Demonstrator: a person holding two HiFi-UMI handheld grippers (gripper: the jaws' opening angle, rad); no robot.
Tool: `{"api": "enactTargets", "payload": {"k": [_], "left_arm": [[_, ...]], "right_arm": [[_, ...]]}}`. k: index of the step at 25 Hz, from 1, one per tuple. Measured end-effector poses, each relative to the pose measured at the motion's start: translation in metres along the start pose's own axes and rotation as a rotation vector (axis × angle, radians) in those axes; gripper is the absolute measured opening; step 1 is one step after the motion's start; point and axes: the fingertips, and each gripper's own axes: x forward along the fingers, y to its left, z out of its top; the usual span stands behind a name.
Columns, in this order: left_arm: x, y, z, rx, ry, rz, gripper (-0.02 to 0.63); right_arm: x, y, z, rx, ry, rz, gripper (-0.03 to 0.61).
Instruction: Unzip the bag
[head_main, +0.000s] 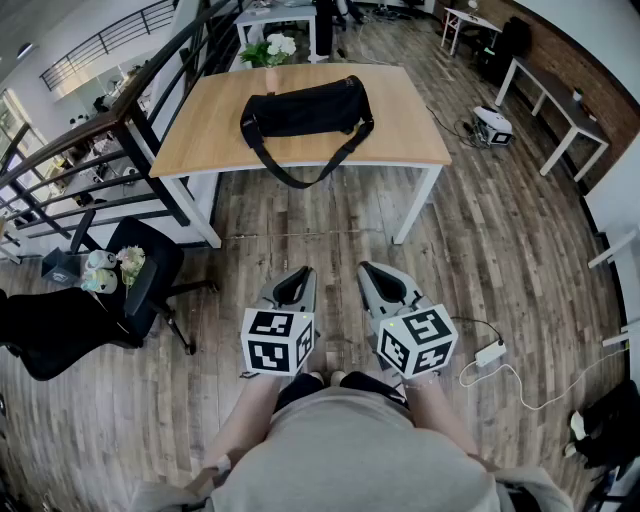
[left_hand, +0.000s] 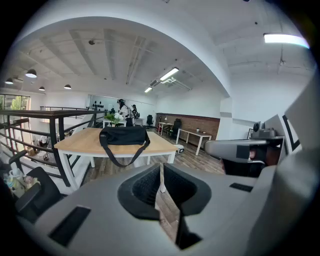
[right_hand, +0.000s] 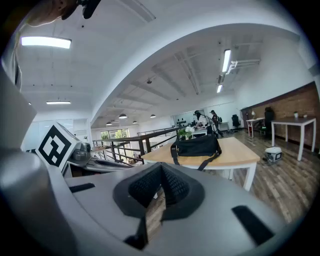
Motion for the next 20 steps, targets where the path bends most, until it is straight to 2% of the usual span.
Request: {"api": "enactTargets", "payload": {"k": [5,12,20], "left_arm": [[0.003,0.003,-0.005,0.005,0.021,-0.006,0.038],[0.002,0.012,-0.007,-0.017,0.025,0.031,0.038],[0.001,0.004,-0.001,-0.063,-0.046,-0.012,0.038]], "right_arm": [[0.007,0.002,-0.006,0.017,0.016,0.034,0.003],[0.011,0.004,-0.007,0.005,0.03,0.052,0.004],[0.01,0.003,-0.005,0.011,-0.004,0.058,0.006]]}}
